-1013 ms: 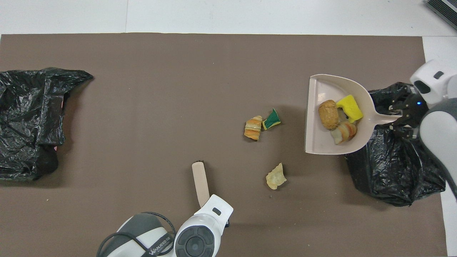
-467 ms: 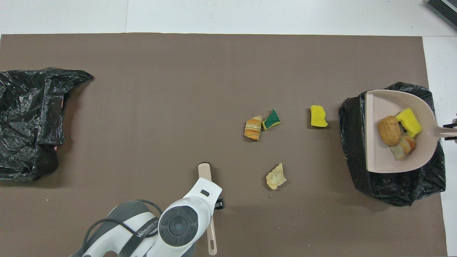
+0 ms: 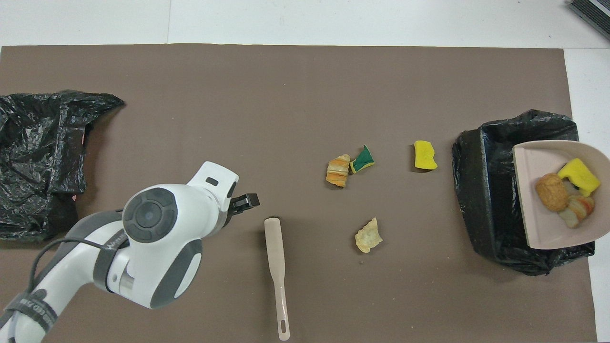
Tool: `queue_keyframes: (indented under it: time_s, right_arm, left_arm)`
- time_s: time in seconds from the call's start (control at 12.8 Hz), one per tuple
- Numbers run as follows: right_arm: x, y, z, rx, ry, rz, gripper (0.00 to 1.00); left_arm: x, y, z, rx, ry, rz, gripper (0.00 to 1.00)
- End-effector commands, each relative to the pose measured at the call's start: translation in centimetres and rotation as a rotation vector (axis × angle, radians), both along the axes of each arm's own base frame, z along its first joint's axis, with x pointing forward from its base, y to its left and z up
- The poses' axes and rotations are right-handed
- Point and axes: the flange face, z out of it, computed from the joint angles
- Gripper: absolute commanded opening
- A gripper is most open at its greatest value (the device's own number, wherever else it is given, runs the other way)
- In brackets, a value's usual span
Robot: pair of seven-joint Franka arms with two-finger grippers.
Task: Sweep and dump trash in bin
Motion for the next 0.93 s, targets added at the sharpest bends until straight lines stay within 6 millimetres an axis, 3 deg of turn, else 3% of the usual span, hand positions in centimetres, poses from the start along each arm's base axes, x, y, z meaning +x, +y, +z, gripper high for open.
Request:
queue_keyframes:
  time_s: [0.0, 0.23, 0.39, 0.7, 0.86]
  right_arm:
    - [0.4, 1.2, 0.0, -0.069, 0.006, 0.068, 0.00]
    - [1.7, 5.2, 1.0, -0.205, 0.025, 0.116, 0.00]
    - [0.9, 6.8, 1.5, -0.263, 0.025, 0.127, 0.00]
    - [-1.1, 8.0, 0.3, -0.389, -0.019, 0.126, 0.00]
    - [-2.1, 8.4, -0.2, -0.460, -0.055, 0.066, 0.00]
  left_arm:
    - [5.7, 3.4, 1.4, 0.031, 0.027, -0.069, 1.00]
    - [10.0, 10.4, 4.7, 0.036, -0.001, -0.139, 1.00]
    - [11.4, 14.8, 7.4, 0.036, -0.029, -0.135, 1.00]
    - [12.2, 21.9, 12.5, 0.045, 0.007, -0.239, 1.00]
    - [12.1, 23.6, 14.7, 0.046, 0.017, -0.242, 1.00]
